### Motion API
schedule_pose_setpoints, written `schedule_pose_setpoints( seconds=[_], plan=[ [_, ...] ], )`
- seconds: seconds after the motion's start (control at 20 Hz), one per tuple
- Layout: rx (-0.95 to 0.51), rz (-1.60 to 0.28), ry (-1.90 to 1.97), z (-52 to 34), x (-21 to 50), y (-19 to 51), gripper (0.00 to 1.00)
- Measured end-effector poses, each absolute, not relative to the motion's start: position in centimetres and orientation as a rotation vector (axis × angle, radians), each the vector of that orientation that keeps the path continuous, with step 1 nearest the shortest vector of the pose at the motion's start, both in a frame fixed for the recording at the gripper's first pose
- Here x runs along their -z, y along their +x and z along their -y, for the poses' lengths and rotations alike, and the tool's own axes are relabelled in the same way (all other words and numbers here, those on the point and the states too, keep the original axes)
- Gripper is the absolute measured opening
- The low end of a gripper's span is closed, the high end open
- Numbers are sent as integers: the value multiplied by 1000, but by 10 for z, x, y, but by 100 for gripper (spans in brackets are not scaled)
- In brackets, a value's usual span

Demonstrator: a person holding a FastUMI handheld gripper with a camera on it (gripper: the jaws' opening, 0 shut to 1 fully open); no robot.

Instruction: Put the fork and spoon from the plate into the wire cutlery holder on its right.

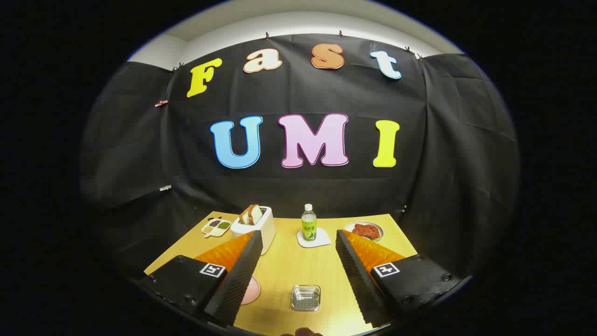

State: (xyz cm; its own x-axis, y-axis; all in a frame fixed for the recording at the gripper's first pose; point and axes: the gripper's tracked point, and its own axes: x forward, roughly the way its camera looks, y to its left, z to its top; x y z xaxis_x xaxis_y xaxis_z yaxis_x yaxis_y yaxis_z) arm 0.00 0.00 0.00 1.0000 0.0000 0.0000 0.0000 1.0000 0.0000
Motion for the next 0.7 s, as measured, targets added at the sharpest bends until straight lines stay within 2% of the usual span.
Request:
schedule_pose_setpoints(
  seconds=[0.7],
  plan=[
    [38,-13,1,-7,9,1,98]
  ],
)
